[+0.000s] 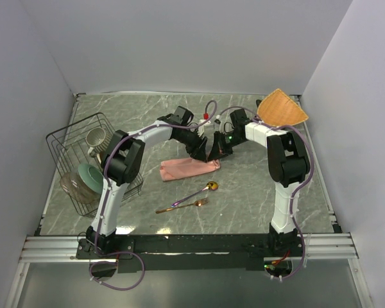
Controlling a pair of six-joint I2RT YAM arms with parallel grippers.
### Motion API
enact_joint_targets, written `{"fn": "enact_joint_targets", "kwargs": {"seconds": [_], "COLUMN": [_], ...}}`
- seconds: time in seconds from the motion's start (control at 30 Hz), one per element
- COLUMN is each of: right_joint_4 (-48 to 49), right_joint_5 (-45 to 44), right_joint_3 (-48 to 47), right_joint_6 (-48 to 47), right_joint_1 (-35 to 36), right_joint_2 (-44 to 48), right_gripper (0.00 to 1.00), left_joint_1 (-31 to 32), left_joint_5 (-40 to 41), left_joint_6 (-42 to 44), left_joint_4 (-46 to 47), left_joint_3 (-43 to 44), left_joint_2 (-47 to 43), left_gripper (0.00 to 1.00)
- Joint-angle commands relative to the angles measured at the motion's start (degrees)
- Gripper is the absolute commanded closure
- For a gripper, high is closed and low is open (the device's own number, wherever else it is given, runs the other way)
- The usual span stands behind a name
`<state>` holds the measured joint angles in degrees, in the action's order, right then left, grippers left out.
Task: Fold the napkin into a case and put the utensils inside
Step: Grasp the top corner of the smaller rectangle folded napkin from the folded napkin.
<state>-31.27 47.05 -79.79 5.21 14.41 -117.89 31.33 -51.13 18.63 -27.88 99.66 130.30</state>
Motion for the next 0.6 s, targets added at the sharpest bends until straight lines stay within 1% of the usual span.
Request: {"fn": "enact_joint_targets", "kwargs": {"seconds": [0.0, 0.07, 0.13, 0.17, 0.23, 0.27, 0.3, 0.33, 0.37, 0.4, 0.43, 0.57], "right_joint_4": [0.15, 0.07, -0.02, -0.2, -0.9, -1.68, -2.13, -3.35, -3.8, -4.06, -4.5, -5.21], "right_joint_5": [1.47, 1.64, 1.82, 2.26, 2.61, 2.7, 3.05, 3.22, 3.66, 3.93, 3.93, 4.54], "right_joint_3": [-0.02, -0.1, -0.19, -0.37, -0.63, -1.07, -1.33, -2.03, -2.39, -2.65, -3.09, -4.23], "right_joint_6": [-1.52, -1.43, -1.7, -1.7, -2.13, -2.31, -2.92, -3.36, -3.54, -3.8, -3.81, -3.37], "right_joint_1": [-0.62, -0.79, -1.05, -1.06, -0.88, -0.88, -0.88, -1.05, -1.14, -1.4, -1.67, -2.46], "right_joint_2": [2.75, 2.66, 2.57, 2.49, 2.22, 1.96, 2.04, 2.05, 2.13, 2.31, 2.74, 3.8], "right_gripper": [1.0, 1.0, 1.0, 1.0, 1.0, 0.95, 0.9, 0.86, 0.78, 0.74, 0.68, 0.59], "left_joint_1": [0.4, 0.31, 0.31, 0.4, 0.4, 0.31, 0.31, 0.4, 0.4, 0.31, 0.31, 0.4], "left_joint_5": [-1.51, -1.95, -2.21, -2.39, -2.39, -2.48, -2.3, -1.87, -1.6, -1.43, -1.34, -0.46], "left_joint_6": [2.45, 4.47, 6.23, 6.85, 7.21, 7.21, 7.03, 6.77, 5.9, 5.28, 4.84, 2.38], "left_joint_4": [-0.77, -3.39, -4.9, -5.69, -6.22, -6.4, -6.66, -6.4, -5.79, -4.48, -4.12, -2.71], "left_joint_3": [1.94, 2.29, 2.65, 2.65, 2.73, 2.65, 2.39, 2.04, 1.6, 0.38, 0.01, -1.04], "left_joint_2": [0.66, 0.92, 1.1, 1.1, 1.01, 0.83, 0.57, 0.31, -0.39, -0.83, -1.19, -2.5], "left_gripper": [0.52, 0.59, 0.61, 0.67, 0.76, 0.83, 0.87, 0.96, 0.99, 0.99, 0.99, 0.99]}}
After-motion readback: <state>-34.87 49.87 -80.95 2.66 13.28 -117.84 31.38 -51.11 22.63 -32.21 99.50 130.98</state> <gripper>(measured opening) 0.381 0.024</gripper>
